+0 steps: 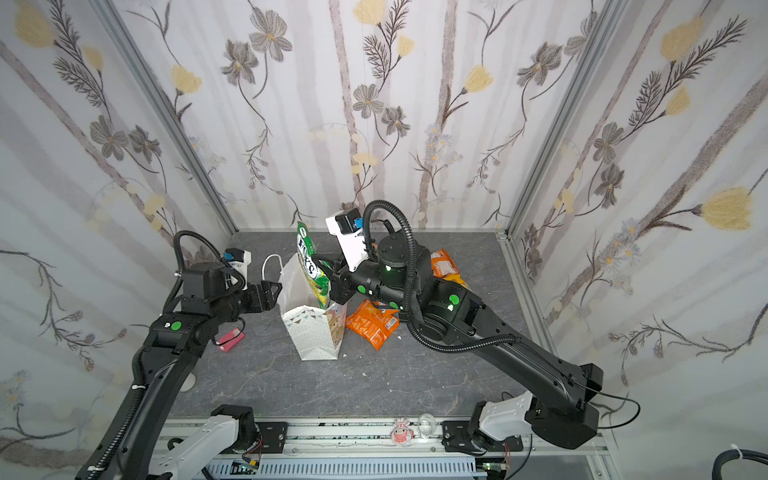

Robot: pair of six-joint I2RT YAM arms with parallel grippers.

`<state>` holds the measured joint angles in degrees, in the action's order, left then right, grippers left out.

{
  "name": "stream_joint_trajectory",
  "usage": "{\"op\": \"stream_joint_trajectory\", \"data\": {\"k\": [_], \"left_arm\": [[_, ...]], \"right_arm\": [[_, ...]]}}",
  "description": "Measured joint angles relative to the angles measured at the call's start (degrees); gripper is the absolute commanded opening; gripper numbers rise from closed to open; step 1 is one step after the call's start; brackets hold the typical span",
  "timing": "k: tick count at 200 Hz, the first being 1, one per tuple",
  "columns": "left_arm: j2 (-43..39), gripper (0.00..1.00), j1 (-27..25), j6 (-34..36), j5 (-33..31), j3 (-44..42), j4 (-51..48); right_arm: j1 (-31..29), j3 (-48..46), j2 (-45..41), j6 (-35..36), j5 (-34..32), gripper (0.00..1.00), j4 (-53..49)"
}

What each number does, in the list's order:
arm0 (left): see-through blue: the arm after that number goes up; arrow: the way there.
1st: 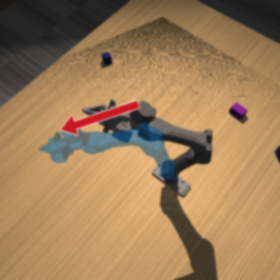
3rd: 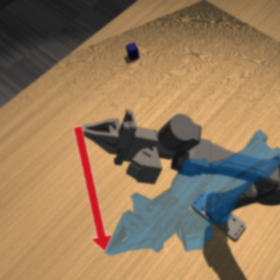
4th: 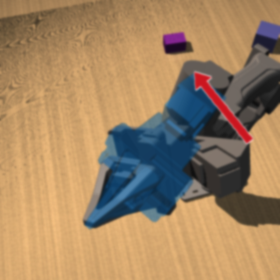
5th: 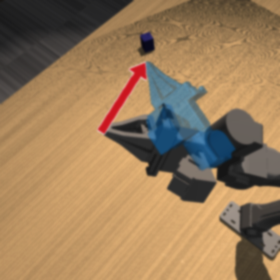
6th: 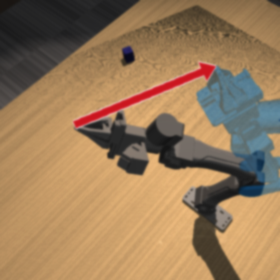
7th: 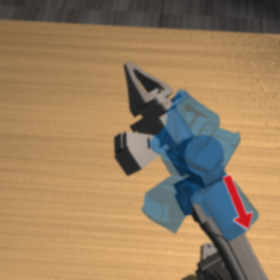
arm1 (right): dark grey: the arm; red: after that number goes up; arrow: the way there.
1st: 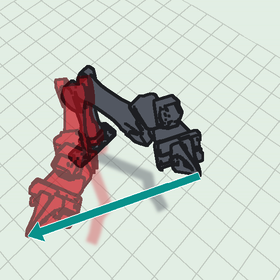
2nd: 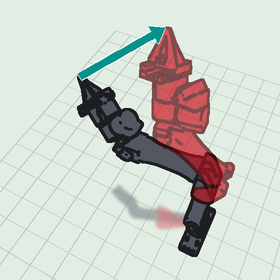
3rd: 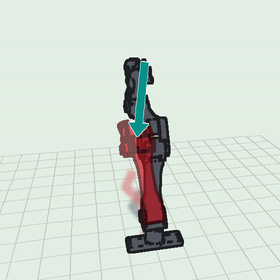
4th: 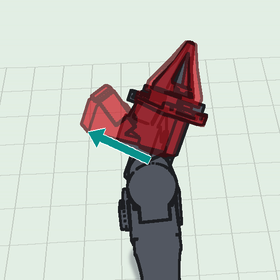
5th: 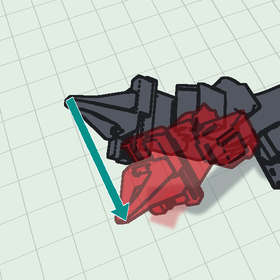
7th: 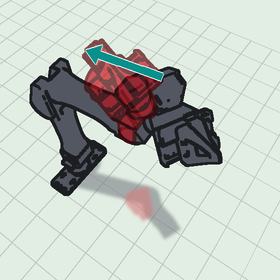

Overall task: Place the snacks into the paper bag
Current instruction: 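Lower the green packet into the bag and open the right gripper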

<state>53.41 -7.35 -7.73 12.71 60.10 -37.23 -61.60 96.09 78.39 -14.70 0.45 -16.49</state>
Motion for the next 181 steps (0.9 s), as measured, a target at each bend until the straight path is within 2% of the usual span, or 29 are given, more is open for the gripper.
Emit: {"op": "stream_joint_trajectory", "data": {"k": [98,162,181], "left_arm": [[-0.37,0.78,0.0,-0.02,-0.04,-0.44,0.15],[-0.59,0.79,0.02,-0.02,-0.02,-0.66,0.17],[-0.68,0.82,0.0,-0.02,-0.02,-0.87,0.2]], "right_arm": [[0.07,2.03,9.29,-1.27,-6.34,0.0,2.45],[1.88,2.16,14.36,-0.66,-3.82,0.0,5.68],[2.43,1.81,15.23,-1.05,-3.37,0.0,5.55]]}}
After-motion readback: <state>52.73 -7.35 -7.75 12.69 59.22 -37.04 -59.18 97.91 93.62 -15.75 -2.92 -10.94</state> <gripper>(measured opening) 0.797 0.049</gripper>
